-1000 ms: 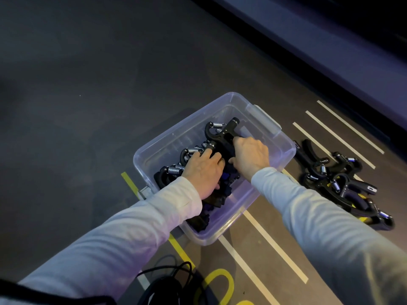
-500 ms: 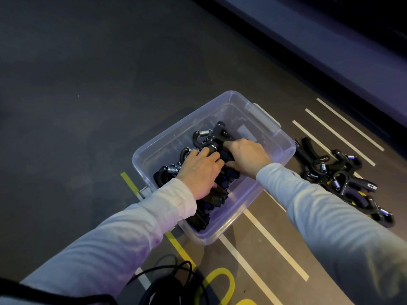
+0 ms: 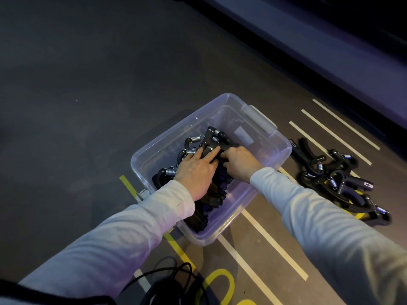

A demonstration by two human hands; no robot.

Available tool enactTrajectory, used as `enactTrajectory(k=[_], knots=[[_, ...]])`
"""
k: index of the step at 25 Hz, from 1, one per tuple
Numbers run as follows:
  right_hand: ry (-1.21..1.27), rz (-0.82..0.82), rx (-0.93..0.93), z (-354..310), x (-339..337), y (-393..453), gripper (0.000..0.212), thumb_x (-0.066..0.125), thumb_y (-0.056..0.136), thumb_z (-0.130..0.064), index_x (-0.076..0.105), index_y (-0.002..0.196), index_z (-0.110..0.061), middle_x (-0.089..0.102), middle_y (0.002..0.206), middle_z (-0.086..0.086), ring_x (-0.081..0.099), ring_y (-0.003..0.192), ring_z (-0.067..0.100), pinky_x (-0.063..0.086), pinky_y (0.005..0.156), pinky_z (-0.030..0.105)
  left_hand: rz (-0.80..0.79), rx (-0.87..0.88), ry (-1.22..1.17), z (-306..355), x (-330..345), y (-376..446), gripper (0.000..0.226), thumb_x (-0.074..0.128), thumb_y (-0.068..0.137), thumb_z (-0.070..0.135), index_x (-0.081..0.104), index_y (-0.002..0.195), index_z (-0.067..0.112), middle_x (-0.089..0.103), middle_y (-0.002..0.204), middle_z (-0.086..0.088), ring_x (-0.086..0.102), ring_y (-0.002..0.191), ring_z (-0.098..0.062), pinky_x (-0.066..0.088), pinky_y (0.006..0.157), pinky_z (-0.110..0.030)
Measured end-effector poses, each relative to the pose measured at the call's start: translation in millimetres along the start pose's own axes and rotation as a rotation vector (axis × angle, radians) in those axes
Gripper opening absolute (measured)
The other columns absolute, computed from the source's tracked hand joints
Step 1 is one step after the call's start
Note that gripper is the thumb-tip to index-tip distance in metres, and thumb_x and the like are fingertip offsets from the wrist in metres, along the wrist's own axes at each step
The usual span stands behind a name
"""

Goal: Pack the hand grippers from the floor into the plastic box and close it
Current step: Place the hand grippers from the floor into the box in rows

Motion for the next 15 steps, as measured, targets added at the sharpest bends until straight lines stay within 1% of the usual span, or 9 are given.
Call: enactTrajectory(k=[2,4,6,8,10,12,13,15], knots=[[0.039,-0.015,-0.015,4,-4,-8,0.031,0.047,0.090,-0.009,0.060,0.118,-0.011,0.064,0.113,0.019,0.057,0.108,0.035,0.046,0.085,0.034,-0.017,0.019,0.003,-2,-2,-1,0.058,0.050,0.094,0.030,0.025,0.145,0.021,-0.003,0.157,0.006,0.009,0.142,-0.028,0.015,0.113,-0.042],[0.103,0.043,-0.009,13,-14,-21,0.037,0.045,0.091,-0.010,0.055,0.126,-0.014,0.062,0.119,0.016,0.056,0.112,0.034,0.047,0.091,0.037,0.020,0.017,-0.043,-2,-8,-8,0.057,0.044,0.095,0.036,0.021,0.146,0.023,0.001,0.157,0.005,0.007,0.143,-0.028,0.010,0.114,-0.044],[0.154,0.132,-0.016,23,-22,-40,0.034,0.046,0.091,-0.011,0.055,0.124,-0.013,0.064,0.117,0.013,0.057,0.110,0.032,0.048,0.090,0.040,0.091,0.005,-0.121,5,-18,-18,0.056,0.039,0.097,0.039,0.019,0.147,0.024,0.005,0.157,0.003,0.007,0.143,-0.025,0.007,0.115,-0.042],[0.187,0.219,-0.057,27,-26,-65,0.033,0.048,0.090,-0.012,0.055,0.122,-0.015,0.064,0.117,0.008,0.058,0.110,0.027,0.048,0.090,0.039,0.146,0.022,-0.189,22,-31,-27,0.056,0.038,0.096,0.040,0.021,0.147,0.023,0.012,0.156,0.000,0.013,0.142,-0.022,0.008,0.115,-0.038],[0.200,0.307,-0.093,26,-31,-89,0.035,0.049,0.089,-0.015,0.054,0.124,-0.018,0.062,0.120,0.004,0.057,0.112,0.024,0.048,0.091,0.037,0.224,0.064,-0.251,44,-46,-33,0.054,0.039,0.094,0.041,0.033,0.143,0.020,0.027,0.151,-0.003,0.027,0.137,-0.021,0.016,0.113,-0.035],[0.203,0.426,-0.097,27,-40,-112,0.036,0.050,0.089,-0.019,0.052,0.125,-0.020,0.060,0.123,0.002,0.055,0.115,0.022,0.047,0.092,0.036,0.315,0.116,-0.321,66,-67,-37,0.055,0.037,0.087,0.043,0.049,0.131,0.014,0.049,0.137,-0.006,0.047,0.122,-0.024,0.032,0.105,-0.034],[0.202,0.500,-0.077,31,-46,-125,0.037,0.051,0.089,-0.022,0.051,0.126,-0.020,0.059,0.124,0.001,0.054,0.117,0.022,0.047,0.093,0.036,0.366,0.147,-0.360,77,-77,-38,0.055,0.037,0.084,0.042,0.053,0.127,0.011,0.055,0.130,-0.008,0.054,0.115,-0.026,0.038,0.100,-0.035],[0.206,0.649,-0.028,41,-60,-151,0.039,0.051,0.089,-0.024,0.051,0.127,-0.017,0.059,0.125,0.001,0.053,0.117,0.021,0.046,0.094,0.034,0.403,0.182,-0.396,93,-93,-40,0.052,0.045,0.083,0.036,0.053,0.126,0.009,0.058,0.125,-0.009,0.057,0.109,-0.029,0.043,0.093,-0.037]])
Point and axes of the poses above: each hand's wrist, its own y-axis towards the middle knuckle, its own x-axis out of the palm, z = x × y, the point moved 3 cm from there along y, towards the middle knuckle
